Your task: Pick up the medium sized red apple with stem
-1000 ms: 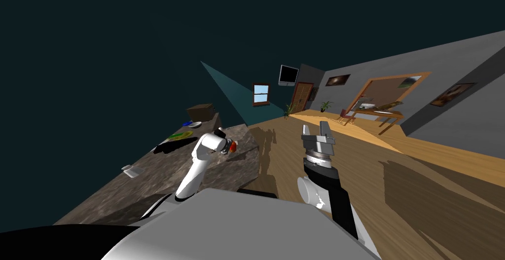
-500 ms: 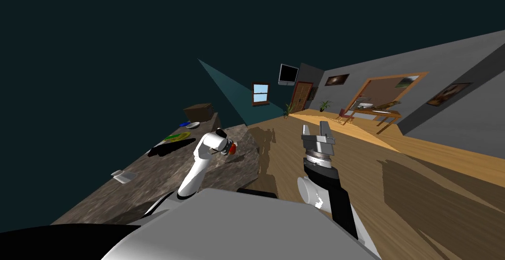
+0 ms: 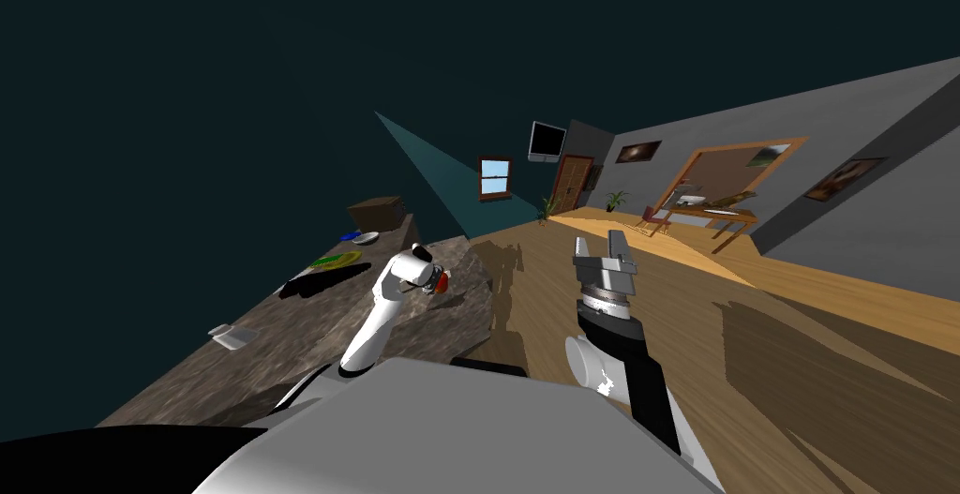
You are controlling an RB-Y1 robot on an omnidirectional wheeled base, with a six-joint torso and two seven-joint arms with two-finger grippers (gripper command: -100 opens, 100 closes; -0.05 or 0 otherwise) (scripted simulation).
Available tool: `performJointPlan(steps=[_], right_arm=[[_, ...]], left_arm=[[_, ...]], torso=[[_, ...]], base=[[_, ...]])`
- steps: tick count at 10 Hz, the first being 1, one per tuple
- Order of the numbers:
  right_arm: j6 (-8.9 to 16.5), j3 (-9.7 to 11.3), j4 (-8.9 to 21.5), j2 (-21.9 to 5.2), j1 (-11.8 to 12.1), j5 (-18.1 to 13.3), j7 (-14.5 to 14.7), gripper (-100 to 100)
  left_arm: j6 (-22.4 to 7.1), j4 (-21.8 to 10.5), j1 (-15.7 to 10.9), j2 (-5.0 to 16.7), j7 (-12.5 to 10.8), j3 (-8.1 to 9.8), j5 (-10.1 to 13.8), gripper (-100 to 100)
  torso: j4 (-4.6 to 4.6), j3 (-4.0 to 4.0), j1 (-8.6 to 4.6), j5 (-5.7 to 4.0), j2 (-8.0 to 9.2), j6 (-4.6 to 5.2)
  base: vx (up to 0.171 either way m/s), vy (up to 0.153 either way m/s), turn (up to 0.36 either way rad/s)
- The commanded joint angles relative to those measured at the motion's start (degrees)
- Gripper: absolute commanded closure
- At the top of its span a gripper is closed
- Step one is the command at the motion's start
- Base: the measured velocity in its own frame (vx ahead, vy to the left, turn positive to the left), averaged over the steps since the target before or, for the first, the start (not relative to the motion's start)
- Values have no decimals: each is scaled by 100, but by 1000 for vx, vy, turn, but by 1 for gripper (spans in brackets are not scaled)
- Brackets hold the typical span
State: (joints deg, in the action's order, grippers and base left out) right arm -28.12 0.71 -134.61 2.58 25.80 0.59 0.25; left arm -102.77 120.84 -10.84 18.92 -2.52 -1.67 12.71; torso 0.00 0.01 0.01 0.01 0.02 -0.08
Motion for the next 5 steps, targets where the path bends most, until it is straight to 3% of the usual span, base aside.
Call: performJointPlan(steps=[1,5], right_arm=[[0,0,0,0,0,0,0,0],[0,0,0,0,0,0,0,0]], left_arm=[[0,0,0,0,0,0,0,100],[-8,6,-6,2,0,2,0,100]], torso=[[0,0,0,0,0,0],[-7,-8,8,9,-8,1]], base=[[0,0,0],[0,0,0]])
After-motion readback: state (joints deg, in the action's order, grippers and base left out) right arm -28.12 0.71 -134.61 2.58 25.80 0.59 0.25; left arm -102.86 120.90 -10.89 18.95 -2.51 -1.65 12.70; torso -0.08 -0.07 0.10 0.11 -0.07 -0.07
